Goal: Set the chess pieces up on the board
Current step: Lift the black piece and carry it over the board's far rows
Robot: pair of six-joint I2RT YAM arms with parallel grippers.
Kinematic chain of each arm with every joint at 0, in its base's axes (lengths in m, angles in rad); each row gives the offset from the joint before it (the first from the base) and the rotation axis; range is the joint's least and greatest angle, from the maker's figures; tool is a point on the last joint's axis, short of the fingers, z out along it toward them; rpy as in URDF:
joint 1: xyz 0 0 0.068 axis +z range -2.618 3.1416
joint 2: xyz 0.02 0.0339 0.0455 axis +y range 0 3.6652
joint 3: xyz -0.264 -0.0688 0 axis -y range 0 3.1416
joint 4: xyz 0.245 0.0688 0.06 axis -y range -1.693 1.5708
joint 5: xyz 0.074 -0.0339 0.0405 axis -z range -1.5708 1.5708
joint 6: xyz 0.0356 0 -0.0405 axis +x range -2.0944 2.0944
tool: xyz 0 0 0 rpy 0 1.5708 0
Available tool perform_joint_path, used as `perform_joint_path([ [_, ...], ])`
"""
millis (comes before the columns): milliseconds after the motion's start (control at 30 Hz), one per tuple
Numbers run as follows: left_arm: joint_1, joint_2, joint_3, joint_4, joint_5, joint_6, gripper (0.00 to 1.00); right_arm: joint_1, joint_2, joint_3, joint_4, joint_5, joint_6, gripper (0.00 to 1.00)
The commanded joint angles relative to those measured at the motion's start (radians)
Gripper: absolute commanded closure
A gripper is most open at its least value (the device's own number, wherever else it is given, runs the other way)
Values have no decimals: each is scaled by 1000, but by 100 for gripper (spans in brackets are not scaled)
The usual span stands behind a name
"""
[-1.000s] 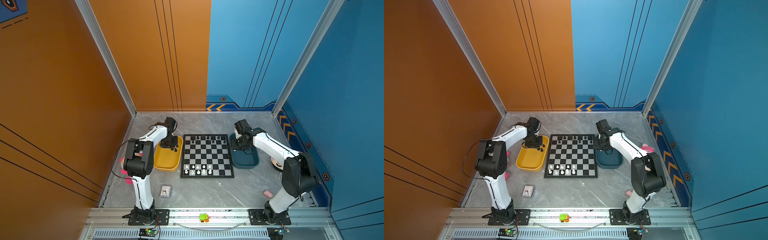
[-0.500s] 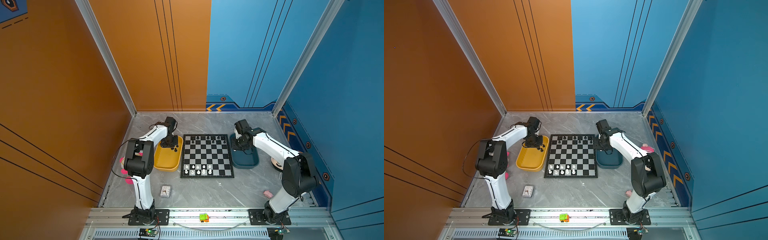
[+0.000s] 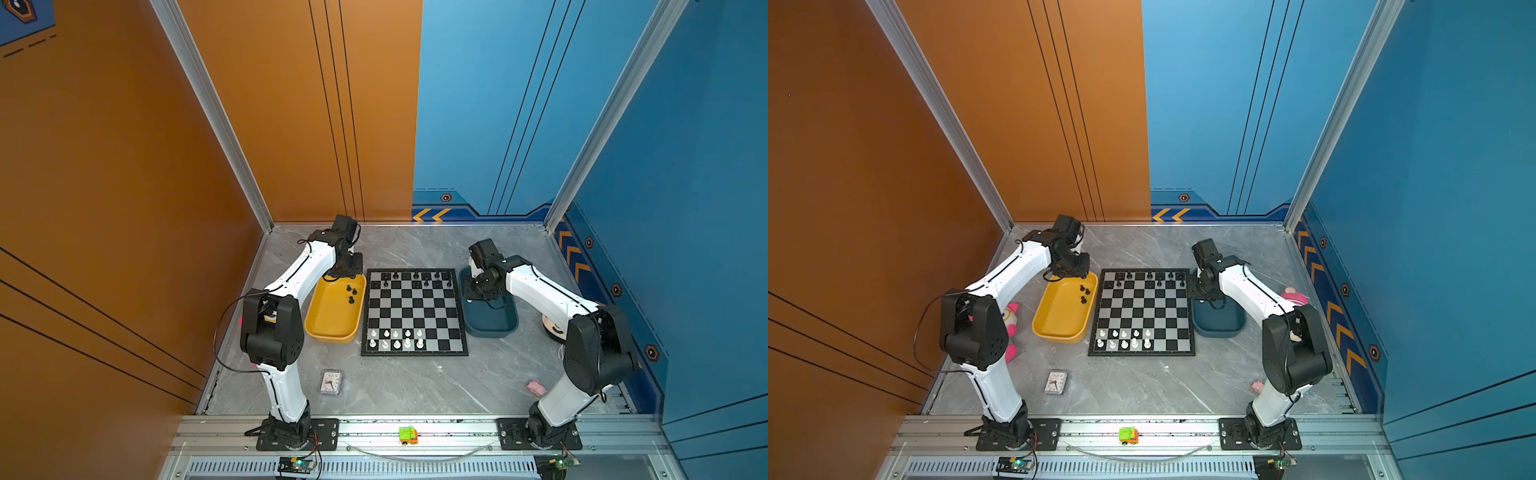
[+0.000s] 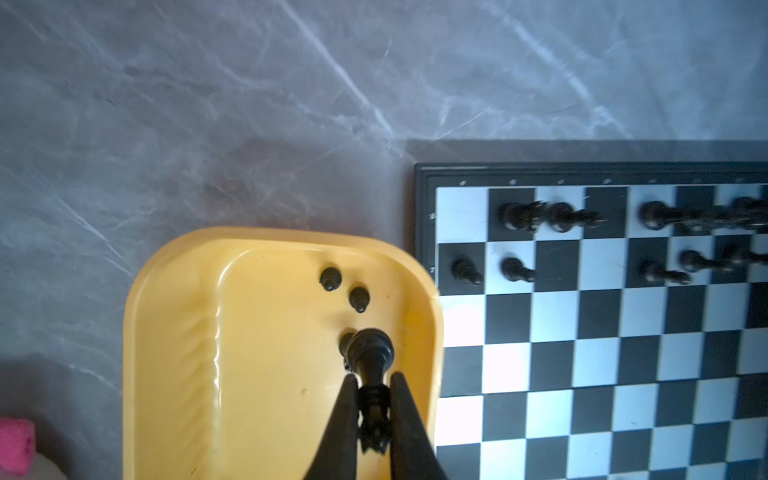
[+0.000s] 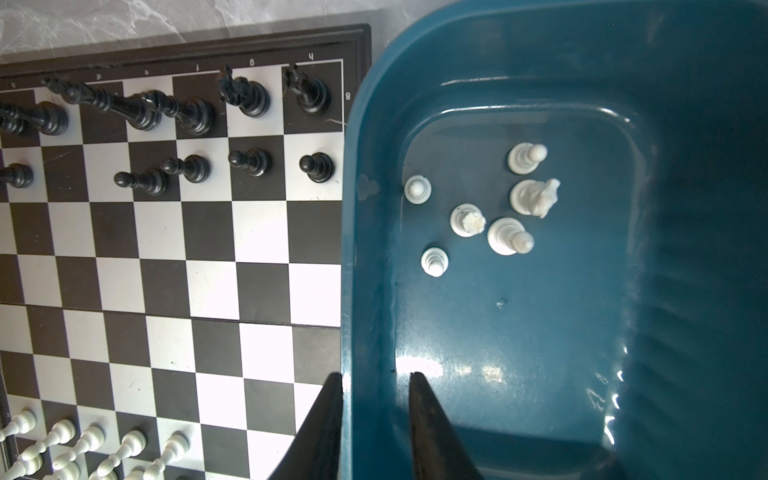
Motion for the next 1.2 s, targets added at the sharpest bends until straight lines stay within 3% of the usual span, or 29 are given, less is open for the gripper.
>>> perform_joint_path([
  [0, -47, -11, 67, -41, 34, 17, 95, 0, -6, -18, 4, 4, 15, 70],
  [233, -149, 85, 221, -56, 45, 18, 95, -3, 3, -28, 20, -12, 12, 70],
  [767, -264, 446, 616, -196, 61, 36, 95, -20, -14, -60, 56, -44, 14, 70],
  [1167, -258, 551, 680, -222, 25, 38, 95, -25, 15, -90, 93, -66, 24, 70],
])
